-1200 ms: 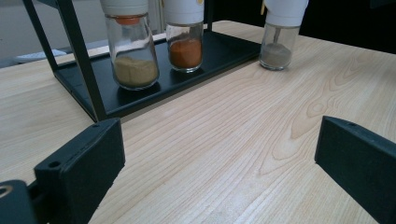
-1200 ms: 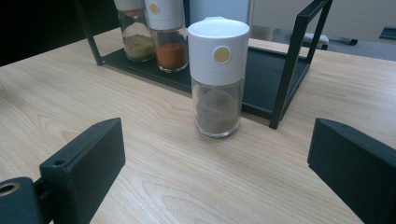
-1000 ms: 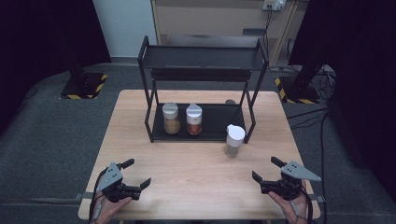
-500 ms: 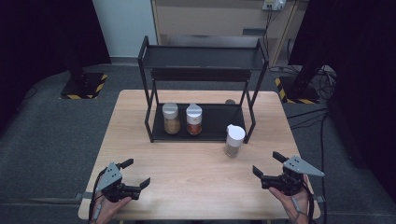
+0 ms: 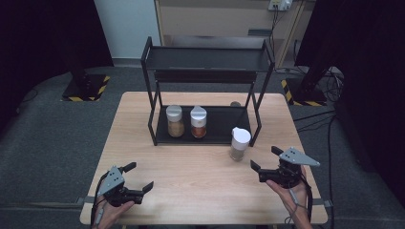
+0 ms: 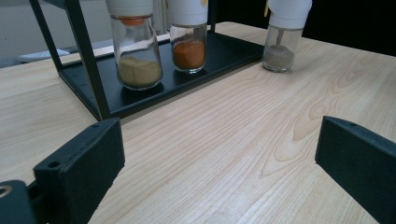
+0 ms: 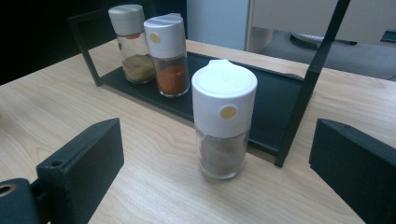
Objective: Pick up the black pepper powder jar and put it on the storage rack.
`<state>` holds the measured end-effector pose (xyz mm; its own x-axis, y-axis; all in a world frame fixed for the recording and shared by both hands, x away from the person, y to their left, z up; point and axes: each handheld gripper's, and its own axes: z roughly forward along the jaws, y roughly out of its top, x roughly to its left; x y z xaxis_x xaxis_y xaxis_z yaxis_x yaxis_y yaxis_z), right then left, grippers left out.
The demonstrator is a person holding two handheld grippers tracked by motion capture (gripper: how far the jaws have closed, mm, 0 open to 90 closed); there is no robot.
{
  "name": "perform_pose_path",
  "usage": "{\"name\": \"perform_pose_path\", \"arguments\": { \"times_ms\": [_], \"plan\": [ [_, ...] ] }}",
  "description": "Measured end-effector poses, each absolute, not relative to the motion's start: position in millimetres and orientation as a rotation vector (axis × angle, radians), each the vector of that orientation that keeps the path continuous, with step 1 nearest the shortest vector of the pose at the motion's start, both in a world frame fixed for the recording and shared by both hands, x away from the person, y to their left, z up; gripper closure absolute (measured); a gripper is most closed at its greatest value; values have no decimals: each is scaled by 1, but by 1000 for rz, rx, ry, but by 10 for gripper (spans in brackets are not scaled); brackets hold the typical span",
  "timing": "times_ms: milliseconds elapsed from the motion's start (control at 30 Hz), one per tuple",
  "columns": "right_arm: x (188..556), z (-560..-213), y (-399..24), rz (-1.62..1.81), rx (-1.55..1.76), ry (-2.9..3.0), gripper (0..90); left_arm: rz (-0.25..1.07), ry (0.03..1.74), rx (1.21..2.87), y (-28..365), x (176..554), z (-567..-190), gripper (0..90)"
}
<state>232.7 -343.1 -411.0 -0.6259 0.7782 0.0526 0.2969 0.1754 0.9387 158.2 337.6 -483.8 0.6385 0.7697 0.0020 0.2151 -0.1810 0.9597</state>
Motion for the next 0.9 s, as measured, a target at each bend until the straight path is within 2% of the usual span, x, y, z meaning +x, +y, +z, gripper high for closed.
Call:
{"name": "perform_pose_path", "arguments": {
  "times_ms": [900],
  "plan": [
    [292,-416,-306,1406,1048,2082,47,603,808,1726,338,159,-484,4]
  ]
}}
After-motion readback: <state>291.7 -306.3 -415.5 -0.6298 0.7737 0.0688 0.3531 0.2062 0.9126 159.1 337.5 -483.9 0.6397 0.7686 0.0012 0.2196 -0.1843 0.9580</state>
